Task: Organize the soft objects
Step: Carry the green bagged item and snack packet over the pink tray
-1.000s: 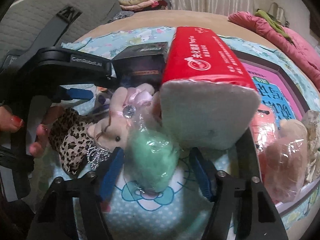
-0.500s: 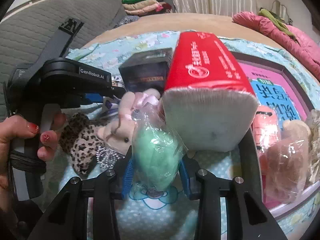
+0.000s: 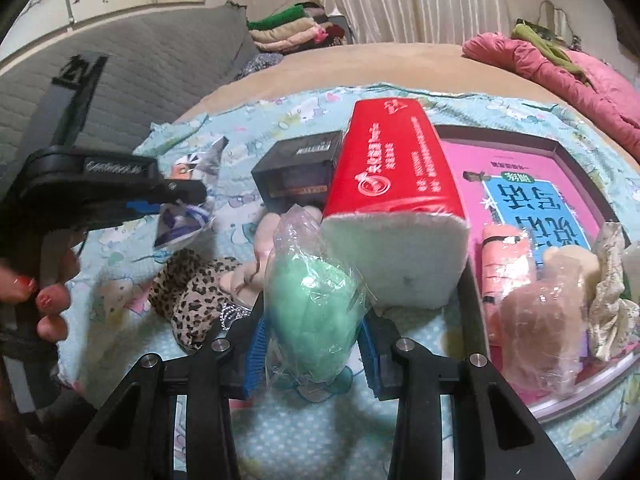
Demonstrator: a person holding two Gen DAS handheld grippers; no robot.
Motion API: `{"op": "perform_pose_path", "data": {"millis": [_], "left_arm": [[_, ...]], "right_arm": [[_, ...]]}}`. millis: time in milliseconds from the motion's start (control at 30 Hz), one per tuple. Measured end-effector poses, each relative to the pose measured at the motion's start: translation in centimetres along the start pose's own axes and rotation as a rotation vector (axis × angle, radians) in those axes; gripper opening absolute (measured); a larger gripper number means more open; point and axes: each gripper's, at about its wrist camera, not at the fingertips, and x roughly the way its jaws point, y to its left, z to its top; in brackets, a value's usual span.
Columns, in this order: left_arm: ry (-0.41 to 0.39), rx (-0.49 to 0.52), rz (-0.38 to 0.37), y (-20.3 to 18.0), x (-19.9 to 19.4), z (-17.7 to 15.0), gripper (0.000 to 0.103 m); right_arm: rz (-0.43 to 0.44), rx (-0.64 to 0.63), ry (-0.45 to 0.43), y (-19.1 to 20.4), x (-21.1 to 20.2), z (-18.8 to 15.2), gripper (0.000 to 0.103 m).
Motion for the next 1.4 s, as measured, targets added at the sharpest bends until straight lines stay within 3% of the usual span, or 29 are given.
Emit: {"op": "perform_pose_path", "data": {"millis": [333,800,1100,1400], "left_arm": [[-0.026,0.101,0.065,-3.5,-4.3,-2.7,0.026],[-0.050,0.186,0.058,-7.8,-8.8,-4.9,0.026],[-0.047,0.266,0.001,-12.8,-9.8,-5.6,0.026],[-0.013,0.362,-0.065,-18.8,-8.5,-6.9,0.026]], "right_arm": [[0.012,0.018,-0.044,-0.5,-3.2,0.2,0.041],[0.019,0.053,-0.122,-1.2,-8.4,0.8,0.041],[-0.051,0.175,-0.202,-6.5,-13.6,1.9,0.041],[-0.148,0.303,-0.242,-13.4,-17.5,0.7,0.041]]}}
